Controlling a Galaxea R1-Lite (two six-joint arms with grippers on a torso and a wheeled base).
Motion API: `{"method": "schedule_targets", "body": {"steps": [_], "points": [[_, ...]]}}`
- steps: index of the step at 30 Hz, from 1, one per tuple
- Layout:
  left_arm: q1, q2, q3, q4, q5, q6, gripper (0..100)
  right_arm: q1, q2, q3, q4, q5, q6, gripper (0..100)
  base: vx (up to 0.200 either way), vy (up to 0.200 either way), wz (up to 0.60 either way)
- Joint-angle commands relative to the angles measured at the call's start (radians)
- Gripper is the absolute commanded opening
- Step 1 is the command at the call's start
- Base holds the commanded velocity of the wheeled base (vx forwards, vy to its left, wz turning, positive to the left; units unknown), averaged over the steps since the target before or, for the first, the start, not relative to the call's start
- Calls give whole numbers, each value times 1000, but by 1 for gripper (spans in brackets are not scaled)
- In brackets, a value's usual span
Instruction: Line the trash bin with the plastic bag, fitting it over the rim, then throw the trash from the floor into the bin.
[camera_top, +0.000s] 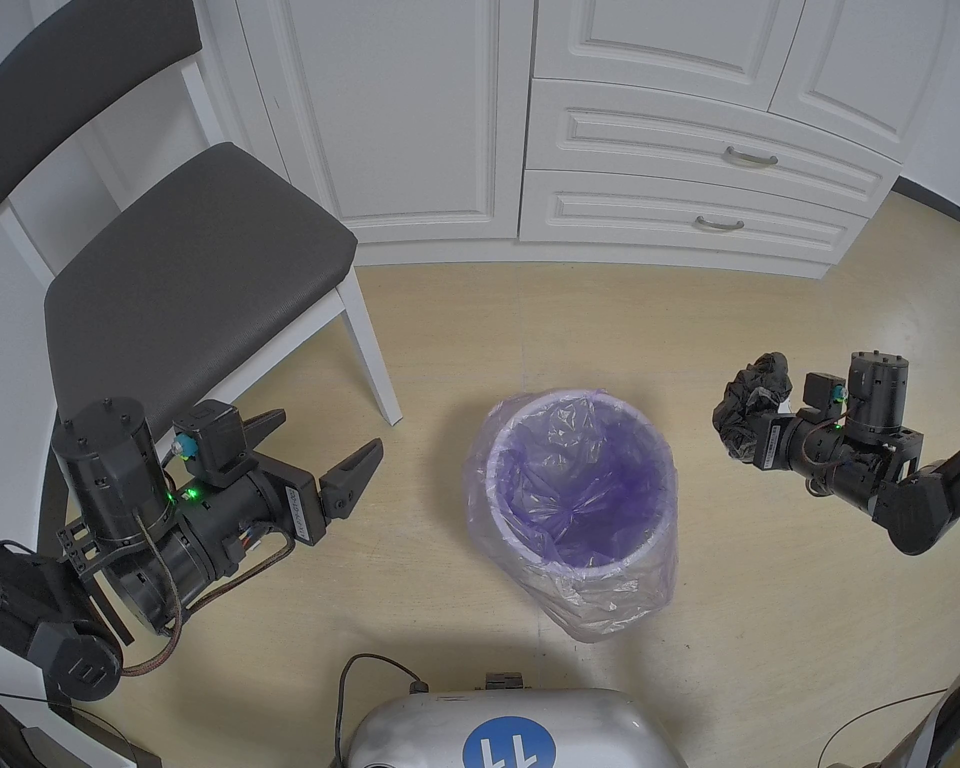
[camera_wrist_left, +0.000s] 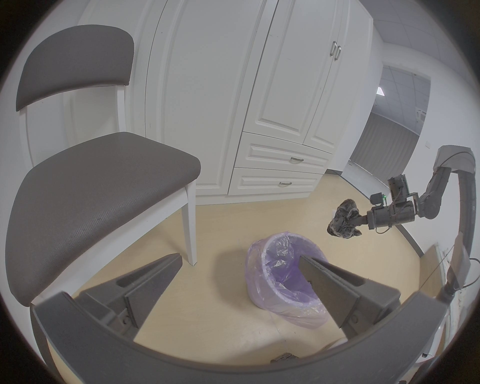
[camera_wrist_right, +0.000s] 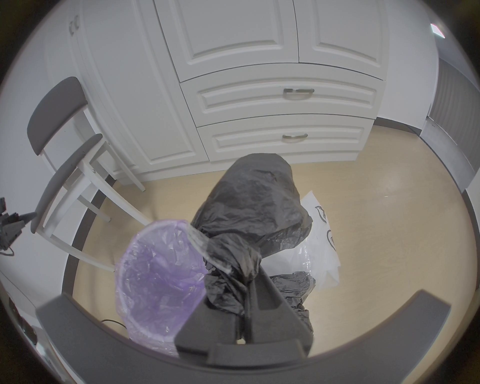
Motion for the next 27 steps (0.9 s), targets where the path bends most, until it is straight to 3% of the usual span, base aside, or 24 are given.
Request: {"method": "schedule_targets", "body": {"steps": [1, 16, 27], "points": [[0, 5, -1, 0, 0, 0, 100, 20, -83, -6, 11, -5, 1, 0, 0, 0, 0], [-7, -2, 0, 0, 2, 0, 100, 46, -186, 7, 11, -17, 1, 0, 0, 0, 0], [-7, -5, 0, -2, 2, 0, 100, 156, -238, 17, 5, -115, 1, 0, 0, 0, 0]]}}
